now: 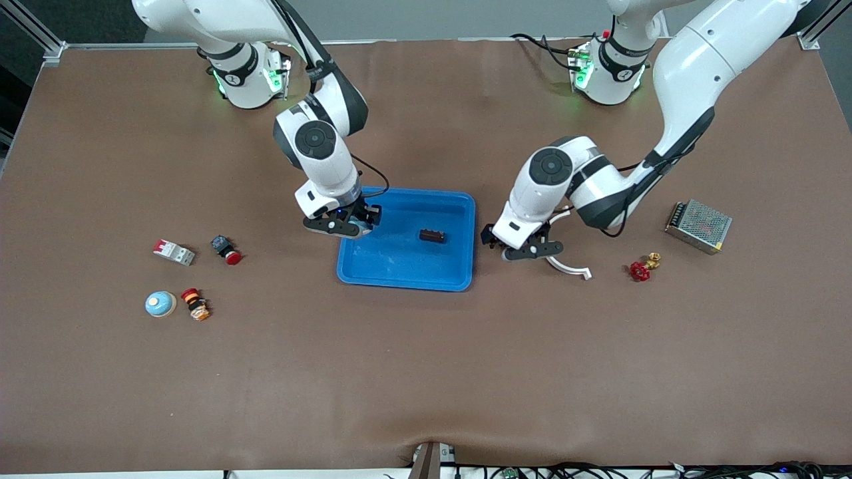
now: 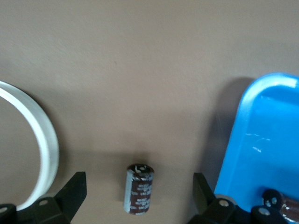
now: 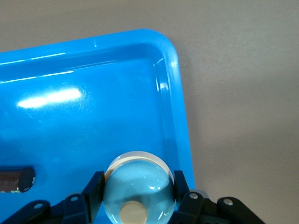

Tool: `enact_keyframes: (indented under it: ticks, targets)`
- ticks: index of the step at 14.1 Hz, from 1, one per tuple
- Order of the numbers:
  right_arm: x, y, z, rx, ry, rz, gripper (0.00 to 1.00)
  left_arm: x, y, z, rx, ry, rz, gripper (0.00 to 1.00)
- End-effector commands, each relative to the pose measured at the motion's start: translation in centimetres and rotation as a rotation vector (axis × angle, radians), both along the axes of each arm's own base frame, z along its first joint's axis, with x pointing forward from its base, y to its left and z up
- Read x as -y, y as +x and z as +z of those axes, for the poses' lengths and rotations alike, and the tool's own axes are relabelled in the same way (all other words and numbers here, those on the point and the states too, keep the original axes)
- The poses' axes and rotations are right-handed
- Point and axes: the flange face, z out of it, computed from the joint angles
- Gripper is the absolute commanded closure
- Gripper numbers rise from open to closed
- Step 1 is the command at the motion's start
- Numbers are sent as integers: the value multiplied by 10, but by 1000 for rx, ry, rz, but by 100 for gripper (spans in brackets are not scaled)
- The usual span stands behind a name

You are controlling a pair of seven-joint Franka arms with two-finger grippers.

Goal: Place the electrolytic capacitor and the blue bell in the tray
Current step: 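Carry the bell to the tray while the left gripper grasps another capacitor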

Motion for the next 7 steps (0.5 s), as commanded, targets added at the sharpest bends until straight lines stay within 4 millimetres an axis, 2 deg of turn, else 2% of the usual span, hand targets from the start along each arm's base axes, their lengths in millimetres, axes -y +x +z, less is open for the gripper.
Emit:
enact_keyframes:
  ticks: [1,4,6,7]
  targets:
    - [-23,-2,-7,3,3,-13,76,1,-22,-11,48,-6,-6,0]
    - [-28,-3,-18,8,2,-4,76,-2,-30,-25,57,9,-24,0]
    - [-33,-6,-32,-3,-11,7,74,-5,-31,-29,56,15,-32,0]
    - [-38,-9,-39,2,-10,17,73,-10,-31,-33,58,16,-36,6]
